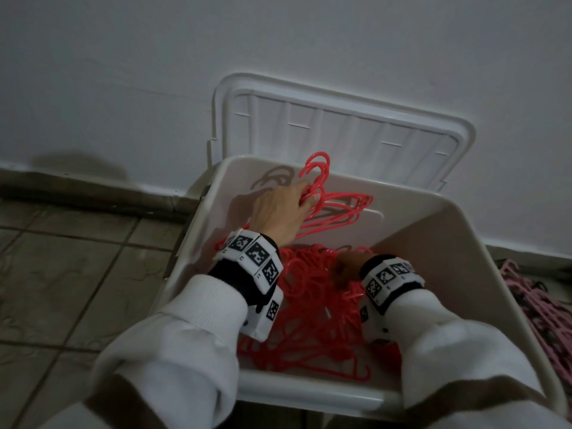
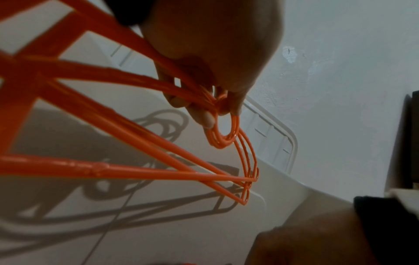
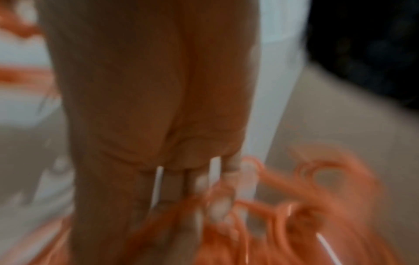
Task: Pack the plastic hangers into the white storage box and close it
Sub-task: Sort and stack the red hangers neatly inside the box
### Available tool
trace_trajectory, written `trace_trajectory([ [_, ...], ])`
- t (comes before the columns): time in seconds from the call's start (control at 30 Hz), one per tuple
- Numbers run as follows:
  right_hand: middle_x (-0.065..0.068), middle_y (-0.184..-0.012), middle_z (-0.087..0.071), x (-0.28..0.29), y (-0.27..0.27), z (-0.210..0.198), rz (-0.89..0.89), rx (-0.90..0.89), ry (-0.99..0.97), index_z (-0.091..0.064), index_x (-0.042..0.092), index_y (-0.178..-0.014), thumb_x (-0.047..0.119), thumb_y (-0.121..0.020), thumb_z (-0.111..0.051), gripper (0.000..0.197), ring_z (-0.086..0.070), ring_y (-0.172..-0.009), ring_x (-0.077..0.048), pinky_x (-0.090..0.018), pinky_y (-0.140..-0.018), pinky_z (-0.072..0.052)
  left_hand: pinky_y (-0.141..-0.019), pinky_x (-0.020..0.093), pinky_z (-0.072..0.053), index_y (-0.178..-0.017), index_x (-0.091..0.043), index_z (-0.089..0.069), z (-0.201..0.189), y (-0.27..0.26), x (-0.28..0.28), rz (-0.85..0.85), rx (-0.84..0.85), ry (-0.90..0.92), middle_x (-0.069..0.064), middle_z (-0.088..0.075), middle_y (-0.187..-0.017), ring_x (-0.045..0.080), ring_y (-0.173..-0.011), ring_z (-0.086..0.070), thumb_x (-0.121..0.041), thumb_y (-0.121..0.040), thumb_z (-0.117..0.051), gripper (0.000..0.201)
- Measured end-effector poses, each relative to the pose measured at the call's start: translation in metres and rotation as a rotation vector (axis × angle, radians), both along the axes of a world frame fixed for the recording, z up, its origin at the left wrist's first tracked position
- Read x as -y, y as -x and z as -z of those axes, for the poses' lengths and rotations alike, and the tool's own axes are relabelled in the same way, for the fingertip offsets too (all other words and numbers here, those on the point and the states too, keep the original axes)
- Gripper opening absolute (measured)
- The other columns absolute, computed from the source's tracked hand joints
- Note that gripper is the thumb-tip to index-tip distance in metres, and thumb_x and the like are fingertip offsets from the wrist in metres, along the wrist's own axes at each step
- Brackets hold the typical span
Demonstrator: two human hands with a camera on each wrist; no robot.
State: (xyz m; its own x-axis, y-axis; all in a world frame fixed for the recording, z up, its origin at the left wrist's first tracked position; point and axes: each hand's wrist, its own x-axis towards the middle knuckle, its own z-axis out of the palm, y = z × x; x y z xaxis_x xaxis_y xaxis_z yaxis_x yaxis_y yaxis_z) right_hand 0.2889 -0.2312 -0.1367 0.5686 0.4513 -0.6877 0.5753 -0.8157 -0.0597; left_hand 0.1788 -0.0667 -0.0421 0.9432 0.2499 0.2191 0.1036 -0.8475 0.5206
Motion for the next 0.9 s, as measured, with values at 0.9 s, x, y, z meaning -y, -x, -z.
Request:
trace_trajectory([
  [0.9, 0.015, -0.062, -0.063, 0.046, 0.020, -0.089, 0.213, 0.031, -1.186, -0.064, 0.026, -0.065, 0.033, -0.079, -0.061, 0.016, -0.053, -0.063, 0.007, -0.010, -0.067, -0.039, -0.069, 0.028, -0.038, -0.090, -0.012, -0.061, -0.021, 0.015, 0.019, 0.063, -0.297, 0.546, 0.003, -0.062, -0.084, 0.017, -0.075, -0.054, -0.022, -0.098, -0.035, 0.029],
])
